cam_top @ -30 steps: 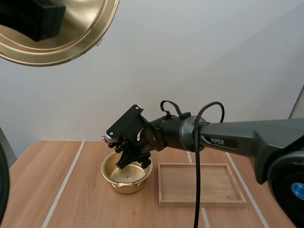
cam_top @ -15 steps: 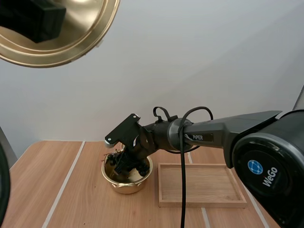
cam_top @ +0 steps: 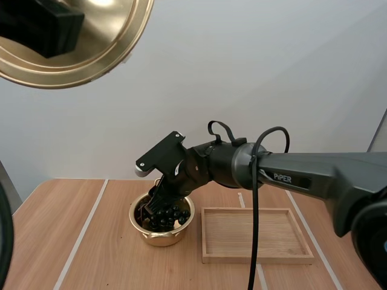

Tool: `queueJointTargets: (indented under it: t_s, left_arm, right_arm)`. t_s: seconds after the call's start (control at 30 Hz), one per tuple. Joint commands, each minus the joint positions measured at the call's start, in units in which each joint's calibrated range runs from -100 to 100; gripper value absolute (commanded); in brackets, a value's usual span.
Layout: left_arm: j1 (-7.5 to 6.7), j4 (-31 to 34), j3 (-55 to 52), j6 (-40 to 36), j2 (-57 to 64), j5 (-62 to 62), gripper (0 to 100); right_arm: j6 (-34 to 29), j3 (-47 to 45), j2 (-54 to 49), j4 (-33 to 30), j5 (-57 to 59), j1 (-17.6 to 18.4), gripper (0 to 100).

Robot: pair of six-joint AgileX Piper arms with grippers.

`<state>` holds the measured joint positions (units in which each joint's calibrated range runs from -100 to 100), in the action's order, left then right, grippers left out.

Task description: Open the lid, put the grape in the pot, and close it

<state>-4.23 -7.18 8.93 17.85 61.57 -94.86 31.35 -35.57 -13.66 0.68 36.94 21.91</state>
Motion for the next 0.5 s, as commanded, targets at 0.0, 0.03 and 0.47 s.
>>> queueJointTargets:
  t_s: [0.0,0.03,0.47]
  left_arm:
    - [-0.21,0.18,0.32,-0.51,0.2,0.28,0]
    - [-0.21,0.18,0.32,-0.51,0.2,0.28,0]
    - [-0.21,2.31,0.32,-0.7,-5.2,-5.14,0]
  right_arm:
    - [0.09,0.41,-3.35,0.22,7.4,0.07,40]
    - [0.09,0.41,-3.87,0.22,8.74,0.07,30]
    - [-0.02,-3.99,-22.22,2.58,24.73,-5.22,0]
